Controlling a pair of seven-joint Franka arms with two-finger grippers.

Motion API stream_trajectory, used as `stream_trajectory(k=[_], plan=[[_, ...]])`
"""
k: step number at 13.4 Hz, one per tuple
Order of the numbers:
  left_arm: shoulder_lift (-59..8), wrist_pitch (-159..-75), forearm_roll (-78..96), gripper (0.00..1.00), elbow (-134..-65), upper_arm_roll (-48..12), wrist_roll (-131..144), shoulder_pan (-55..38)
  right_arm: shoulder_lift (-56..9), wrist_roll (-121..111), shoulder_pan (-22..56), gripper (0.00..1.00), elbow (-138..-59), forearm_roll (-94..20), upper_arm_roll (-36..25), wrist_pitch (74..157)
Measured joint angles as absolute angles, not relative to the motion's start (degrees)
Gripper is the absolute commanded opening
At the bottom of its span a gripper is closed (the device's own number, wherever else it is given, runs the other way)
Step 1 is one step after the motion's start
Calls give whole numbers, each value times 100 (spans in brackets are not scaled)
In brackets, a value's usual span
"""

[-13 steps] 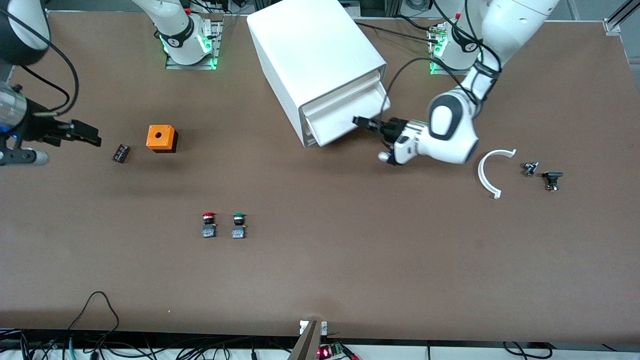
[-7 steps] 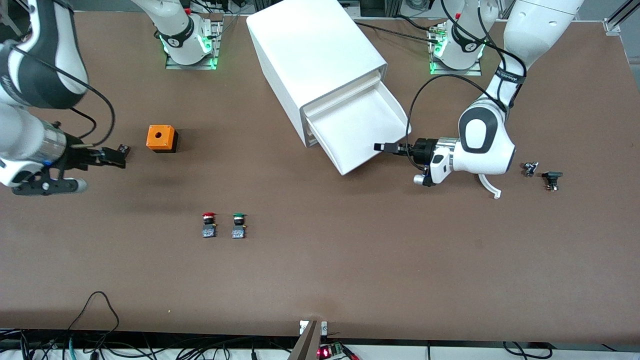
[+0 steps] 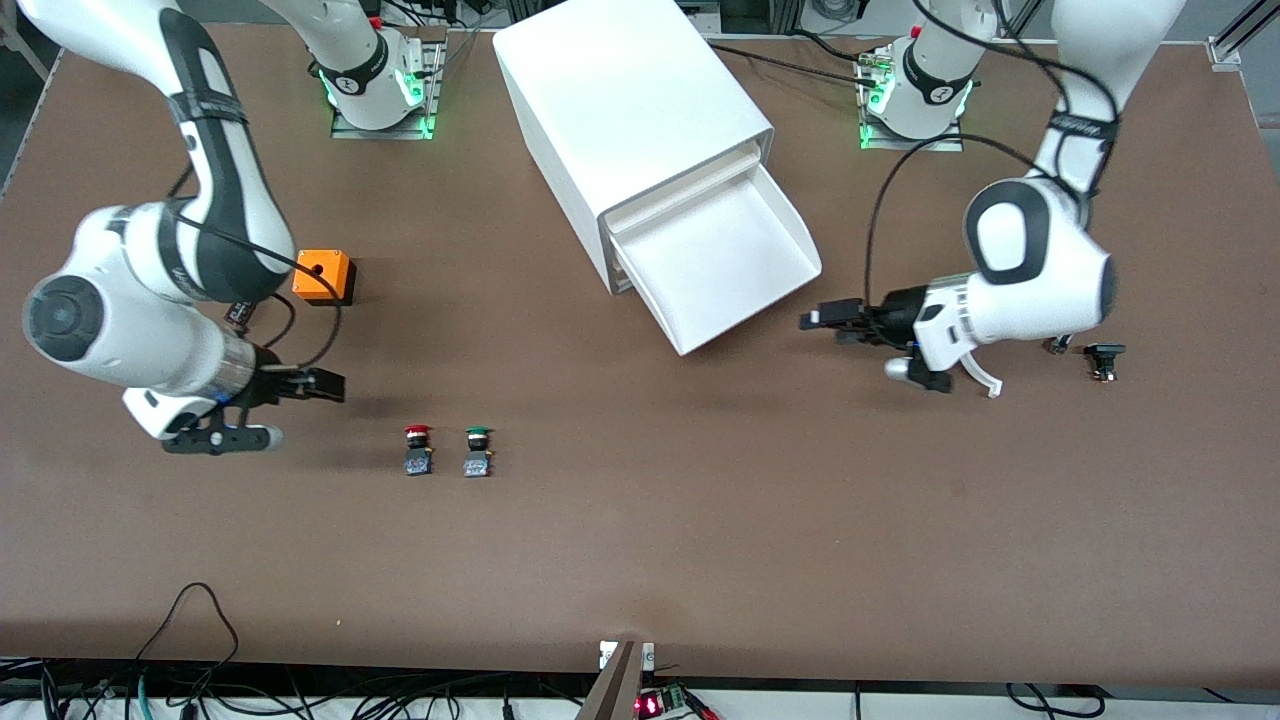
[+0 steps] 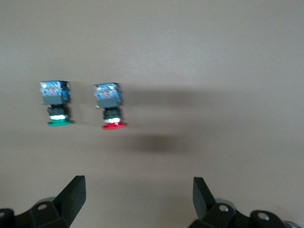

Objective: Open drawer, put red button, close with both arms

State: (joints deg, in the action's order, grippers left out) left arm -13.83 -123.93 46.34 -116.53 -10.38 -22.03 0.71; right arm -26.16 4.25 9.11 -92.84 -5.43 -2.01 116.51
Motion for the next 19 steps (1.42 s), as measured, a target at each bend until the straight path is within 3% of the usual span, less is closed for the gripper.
stream_trajectory(k=[5,7,12,19], plan=[[-410,-12878,3918,100,-11635,-762,-2174,804,-3124,542,1149,100,-8886,-553,-202,11738],[-44,-12207,2892,100,-11511,-268,-2181,833,-3506,542,1165,100,-8761,-553,-202,12090],[343,-10906,168,100,-10662,-170,-639,678,-4055,541,1433,100,-8748,-545,-200,12550],[332,-10164,-265,100,-10298,-243,307,531,-4536,541,1509,99,-8791,-538,-215,13037]])
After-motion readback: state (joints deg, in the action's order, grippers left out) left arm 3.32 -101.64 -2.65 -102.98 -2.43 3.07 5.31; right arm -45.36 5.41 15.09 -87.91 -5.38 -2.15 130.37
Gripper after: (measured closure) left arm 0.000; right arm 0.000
